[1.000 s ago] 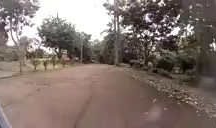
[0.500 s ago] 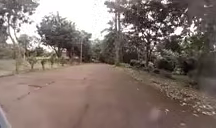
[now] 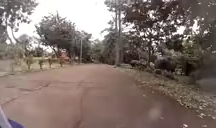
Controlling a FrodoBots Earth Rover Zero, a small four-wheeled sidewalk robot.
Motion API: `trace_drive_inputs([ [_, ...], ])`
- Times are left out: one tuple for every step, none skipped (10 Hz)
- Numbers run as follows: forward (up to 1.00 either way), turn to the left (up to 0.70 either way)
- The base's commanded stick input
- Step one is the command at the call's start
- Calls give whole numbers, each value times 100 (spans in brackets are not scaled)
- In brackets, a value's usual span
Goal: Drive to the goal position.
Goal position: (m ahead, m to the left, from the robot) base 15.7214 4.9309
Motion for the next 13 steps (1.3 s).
trace_drive_inputs([
  [70, 0],
  [70, 0],
  [70, 0],
  [70, 0],
  [70, 0],
  [70, 0],
  [70, 0],
  [70, 0],
  [70, 0],
  [70, 0],
  [70, 0],
  [70, 0],
  [70, 0],
])
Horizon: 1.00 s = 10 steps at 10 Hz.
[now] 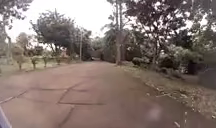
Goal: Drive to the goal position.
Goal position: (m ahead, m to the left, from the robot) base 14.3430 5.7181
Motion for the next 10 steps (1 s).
trace_drive_inputs([
  [70, 0],
  [70, 0],
  [70, 0],
  [70, 0],
  [70, 0],
  [70, 0],
  [70, 0],
  [70, 0],
  [70, 0],
  [70, 0],
])
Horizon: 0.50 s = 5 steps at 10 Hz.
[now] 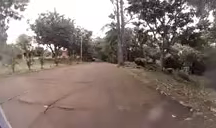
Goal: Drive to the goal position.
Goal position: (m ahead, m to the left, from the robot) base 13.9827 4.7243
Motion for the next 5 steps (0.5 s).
trace_drive_inputs([
  [70, 0],
  [70, 0],
  [70, 0],
  [70, 0],
  [70, 11],
])
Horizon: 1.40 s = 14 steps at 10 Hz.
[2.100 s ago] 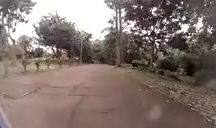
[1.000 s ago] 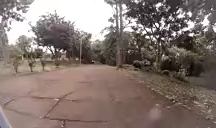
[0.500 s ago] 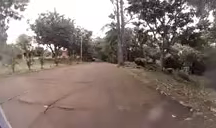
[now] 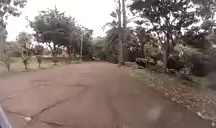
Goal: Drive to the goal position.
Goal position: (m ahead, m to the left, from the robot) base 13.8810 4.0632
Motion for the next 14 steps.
trace_drive_inputs([
  [70, 29],
  [70, 35],
  [70, 12],
  [70, 0],
  [70, 0],
  [70, 0],
  [70, 0],
  [70, 0],
  [70, 0],
  [70, 0],
  [70, 0],
  [70, 0],
  [70, 0],
  [70, 0],
])
